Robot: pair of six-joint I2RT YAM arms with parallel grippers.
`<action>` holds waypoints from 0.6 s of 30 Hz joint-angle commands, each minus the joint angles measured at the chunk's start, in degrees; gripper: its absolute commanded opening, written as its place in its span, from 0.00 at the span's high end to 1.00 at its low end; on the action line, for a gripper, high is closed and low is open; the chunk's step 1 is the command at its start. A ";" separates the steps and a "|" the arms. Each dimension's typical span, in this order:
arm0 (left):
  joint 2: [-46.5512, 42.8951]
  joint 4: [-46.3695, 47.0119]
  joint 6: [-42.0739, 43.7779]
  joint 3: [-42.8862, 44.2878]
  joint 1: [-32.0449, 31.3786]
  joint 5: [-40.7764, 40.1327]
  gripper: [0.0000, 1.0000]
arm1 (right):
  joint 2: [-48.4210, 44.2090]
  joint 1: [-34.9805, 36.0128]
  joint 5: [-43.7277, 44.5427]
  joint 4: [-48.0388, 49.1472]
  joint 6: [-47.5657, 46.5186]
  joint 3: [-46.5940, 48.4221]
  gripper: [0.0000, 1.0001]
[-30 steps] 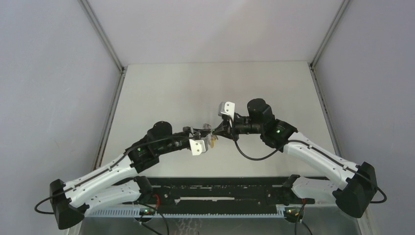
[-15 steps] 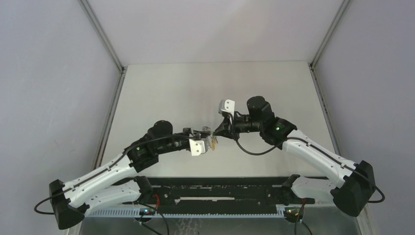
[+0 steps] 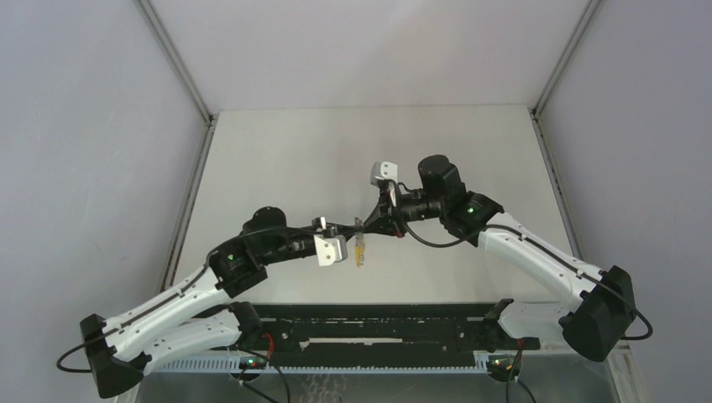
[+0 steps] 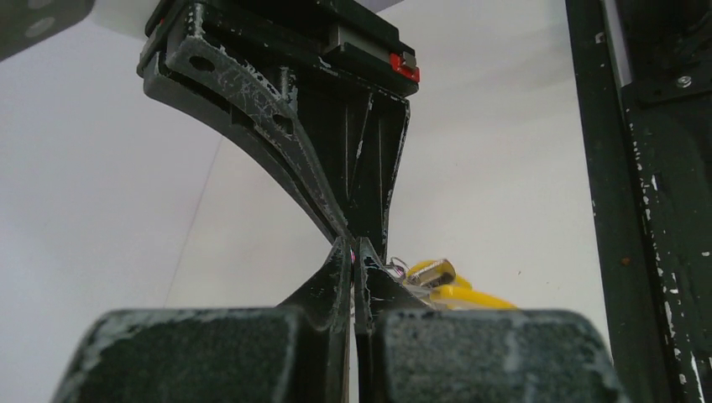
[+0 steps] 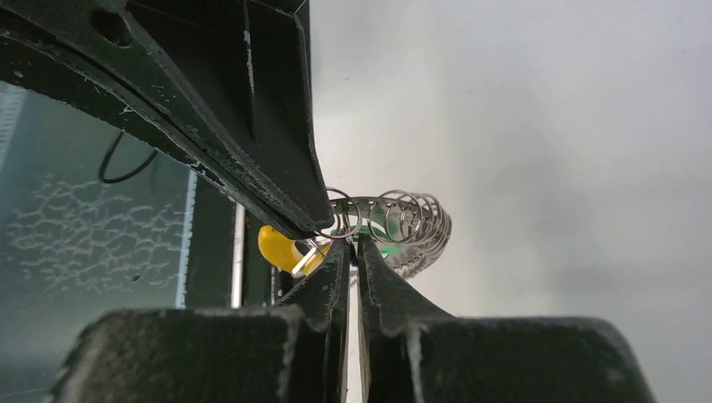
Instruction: Put the keys on the keyring
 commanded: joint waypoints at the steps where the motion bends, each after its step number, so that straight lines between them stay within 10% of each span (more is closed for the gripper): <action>1: -1.21 6.75 -3.67 0.18 -1.00 9.92 1.00 | 1.35 -3.68 2.49 2.50 3.82 2.04 1.00; 18: -2.28 20.42 -13.47 -5.88 -0.71 3.67 1.00 | -2.03 -5.77 6.10 0.72 4.42 -0.59 1.00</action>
